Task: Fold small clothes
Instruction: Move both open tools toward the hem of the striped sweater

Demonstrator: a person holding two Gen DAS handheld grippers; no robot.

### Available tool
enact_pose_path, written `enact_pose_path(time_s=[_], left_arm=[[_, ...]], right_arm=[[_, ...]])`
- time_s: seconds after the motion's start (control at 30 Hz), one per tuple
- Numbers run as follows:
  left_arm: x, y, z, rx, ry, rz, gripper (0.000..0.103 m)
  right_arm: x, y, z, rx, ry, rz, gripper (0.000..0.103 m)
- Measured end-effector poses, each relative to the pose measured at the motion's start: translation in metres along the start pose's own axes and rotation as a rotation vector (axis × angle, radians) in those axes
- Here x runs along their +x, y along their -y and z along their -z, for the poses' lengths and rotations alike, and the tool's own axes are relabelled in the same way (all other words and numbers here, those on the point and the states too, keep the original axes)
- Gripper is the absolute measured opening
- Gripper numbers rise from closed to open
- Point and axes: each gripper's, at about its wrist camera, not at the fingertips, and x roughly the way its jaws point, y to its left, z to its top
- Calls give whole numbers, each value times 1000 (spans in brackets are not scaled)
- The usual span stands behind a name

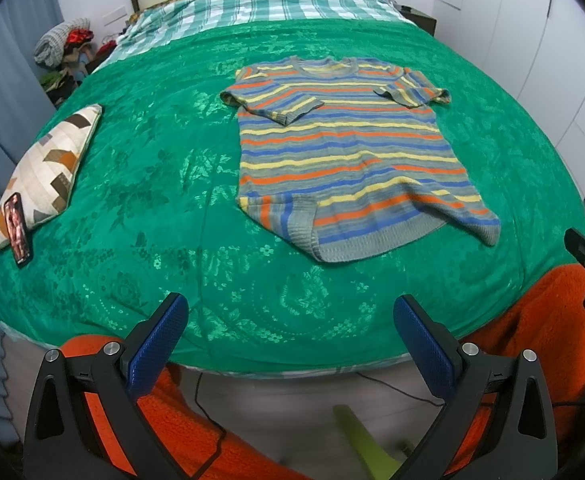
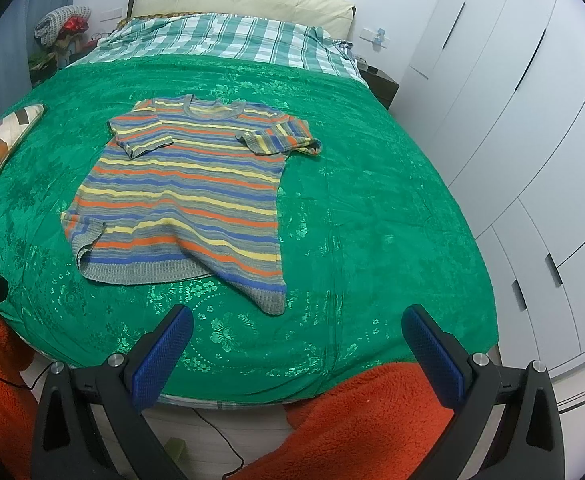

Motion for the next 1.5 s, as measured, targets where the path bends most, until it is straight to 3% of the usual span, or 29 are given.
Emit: enact_pose_path(time_s=[0.63, 1.5], left_arm=[[8, 2, 1, 36, -20, -99, 102], [24, -3, -3, 55, -49, -113, 102]], right_arm=[[7, -5, 3, 1, -22, -33, 103], [17, -8, 3, -4, -59, -66, 103]])
